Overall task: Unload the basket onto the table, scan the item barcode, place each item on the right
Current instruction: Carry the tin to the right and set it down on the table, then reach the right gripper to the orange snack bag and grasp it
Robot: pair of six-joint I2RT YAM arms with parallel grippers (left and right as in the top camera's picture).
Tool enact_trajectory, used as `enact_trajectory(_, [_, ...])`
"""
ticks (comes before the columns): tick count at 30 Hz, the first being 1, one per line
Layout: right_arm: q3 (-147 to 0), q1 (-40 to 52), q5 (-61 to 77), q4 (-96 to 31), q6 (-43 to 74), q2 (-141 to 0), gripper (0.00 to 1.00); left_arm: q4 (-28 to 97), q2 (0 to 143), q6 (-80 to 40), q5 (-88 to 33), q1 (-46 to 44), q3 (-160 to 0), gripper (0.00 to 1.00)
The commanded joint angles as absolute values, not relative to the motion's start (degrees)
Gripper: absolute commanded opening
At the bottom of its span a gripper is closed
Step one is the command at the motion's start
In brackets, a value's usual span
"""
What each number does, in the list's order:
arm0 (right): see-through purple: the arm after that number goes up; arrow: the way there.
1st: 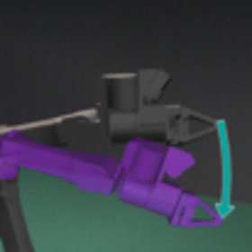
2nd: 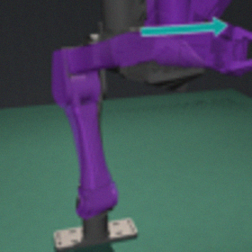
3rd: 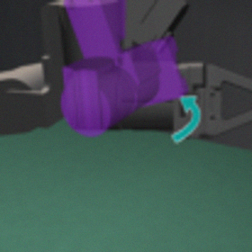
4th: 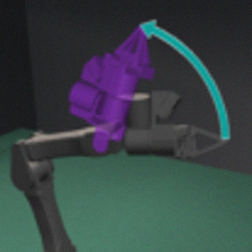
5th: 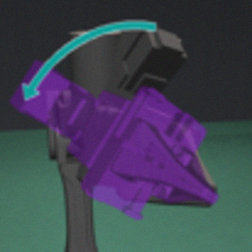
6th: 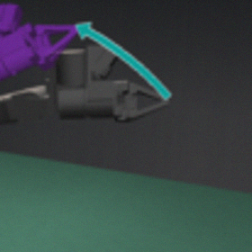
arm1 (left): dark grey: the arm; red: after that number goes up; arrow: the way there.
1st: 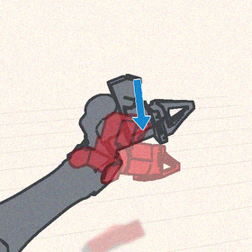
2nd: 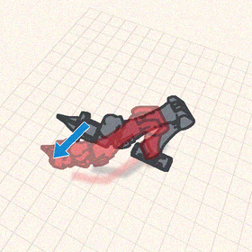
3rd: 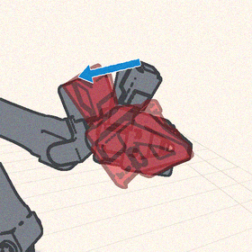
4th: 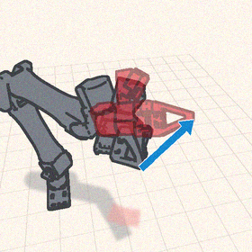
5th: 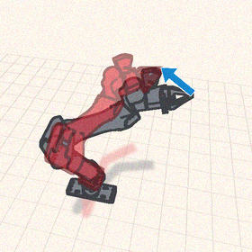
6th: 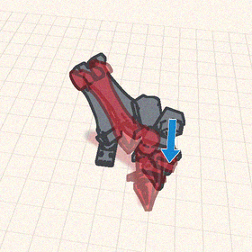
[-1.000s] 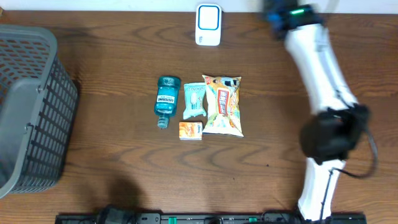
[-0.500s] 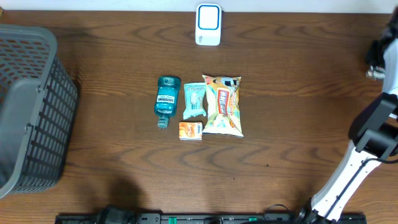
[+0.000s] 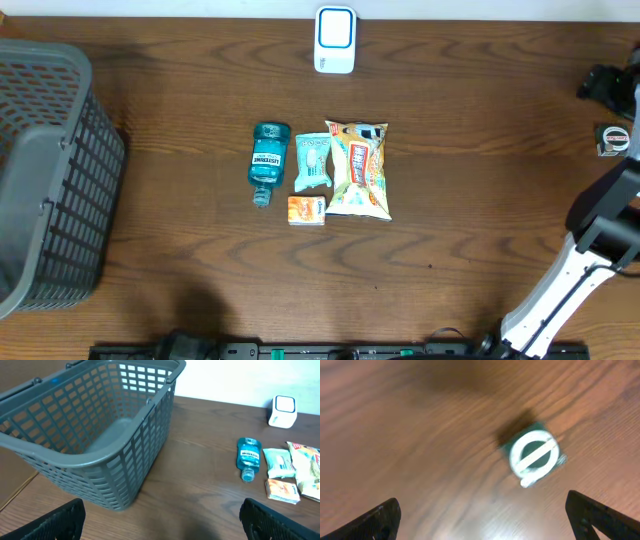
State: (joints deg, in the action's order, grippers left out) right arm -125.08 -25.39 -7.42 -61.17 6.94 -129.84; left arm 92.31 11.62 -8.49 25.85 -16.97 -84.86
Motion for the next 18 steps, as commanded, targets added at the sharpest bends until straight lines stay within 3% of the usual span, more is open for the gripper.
enact_trajectory(1, [-125.80,-18.63,-1.67,-65.30,14.76,-123.04,0.99,96.77,11.94,-7.53,26.20,-16.95,-84.99,0.98])
enact_trajectory(6, [-125.75,-6.81,0.73,-74.13,20.34,-122.72,0.99,96.77,11.94,-7.53,26.20,-16.95,-84.99,0.98])
enact_trajectory(9, [-125.25,5.98,0.78,-77.84,20.08,-123.33,0.99,96.77,11.94,-7.53,26.20,-16.95,-84.99,0.98])
enact_trajectory(18, [-115.46,27.99,-9.96,-71.75,20.10,-124.66,0.99,96.77,11.94,-7.53,26.20,-16.95,-84.99,0.98])
